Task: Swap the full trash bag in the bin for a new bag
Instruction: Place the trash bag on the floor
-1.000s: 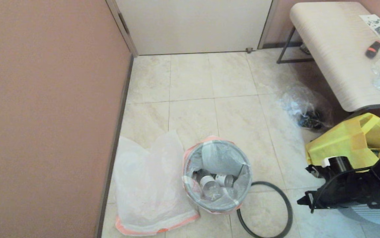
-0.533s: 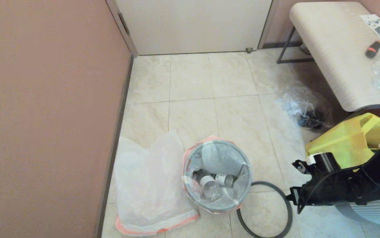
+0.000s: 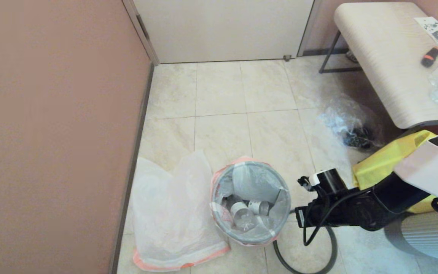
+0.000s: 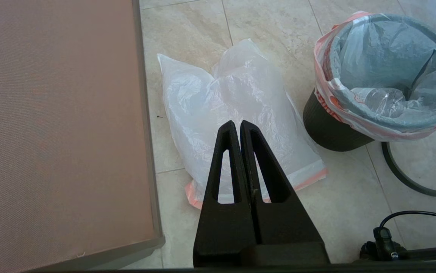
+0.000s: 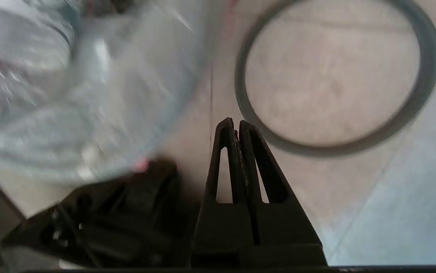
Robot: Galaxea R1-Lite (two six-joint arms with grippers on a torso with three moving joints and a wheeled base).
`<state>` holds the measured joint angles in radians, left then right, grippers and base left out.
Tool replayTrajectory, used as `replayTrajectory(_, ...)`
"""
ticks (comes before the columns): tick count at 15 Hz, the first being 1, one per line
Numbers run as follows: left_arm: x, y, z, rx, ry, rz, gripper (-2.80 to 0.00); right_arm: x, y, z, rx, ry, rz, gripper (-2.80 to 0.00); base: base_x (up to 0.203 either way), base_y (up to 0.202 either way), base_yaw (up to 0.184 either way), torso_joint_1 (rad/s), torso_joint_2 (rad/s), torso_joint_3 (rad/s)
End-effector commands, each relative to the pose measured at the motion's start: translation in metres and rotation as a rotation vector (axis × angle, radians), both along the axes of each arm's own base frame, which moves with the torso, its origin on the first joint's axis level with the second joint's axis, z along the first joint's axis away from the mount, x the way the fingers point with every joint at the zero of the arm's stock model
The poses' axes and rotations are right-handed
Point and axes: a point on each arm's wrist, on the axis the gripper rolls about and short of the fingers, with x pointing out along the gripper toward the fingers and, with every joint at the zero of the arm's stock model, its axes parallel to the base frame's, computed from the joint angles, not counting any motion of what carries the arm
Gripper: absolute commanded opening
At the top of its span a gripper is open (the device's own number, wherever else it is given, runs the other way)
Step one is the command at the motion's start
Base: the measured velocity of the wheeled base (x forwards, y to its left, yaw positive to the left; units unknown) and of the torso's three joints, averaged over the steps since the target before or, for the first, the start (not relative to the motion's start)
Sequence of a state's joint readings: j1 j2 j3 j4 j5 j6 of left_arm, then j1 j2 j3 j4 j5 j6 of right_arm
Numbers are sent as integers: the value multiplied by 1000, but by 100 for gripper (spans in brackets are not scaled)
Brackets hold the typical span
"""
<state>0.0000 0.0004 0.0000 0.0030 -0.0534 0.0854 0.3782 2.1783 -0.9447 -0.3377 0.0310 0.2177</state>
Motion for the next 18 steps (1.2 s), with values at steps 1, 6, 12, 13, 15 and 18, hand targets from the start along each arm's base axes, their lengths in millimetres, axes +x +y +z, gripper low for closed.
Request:
replayTrajectory(1, 0, 0, 0, 1, 0, 0, -280, 7, 15, -7, 2, -9, 15, -280, 0, 0, 0, 0, 0, 0)
replayTrajectory(6, 0, 0, 0, 1, 0, 0, -280, -3, 41, -6, -8, -19, 49, -280, 0, 0, 0, 0, 0, 0)
replayTrajectory(12, 0, 0, 0, 1, 0, 0, -280, 23, 47, 12, 55, -108, 6, -280, 0, 0, 0, 0, 0, 0)
replayTrajectory(13, 0, 0, 0, 1, 0, 0, -280, 30, 46, 19, 75, -132, -11, -280, 0, 0, 0, 0, 0, 0)
replayTrajectory(15, 0, 0, 0, 1, 0, 0, -280, 49, 49, 40, 120, -210, -29, -280, 0, 0, 0, 0, 0, 0)
replayTrajectory(18, 0, 0, 0, 1, 0, 0, -280, 71, 57, 62, 151, -267, -36, -280, 0, 0, 0, 0, 0, 0)
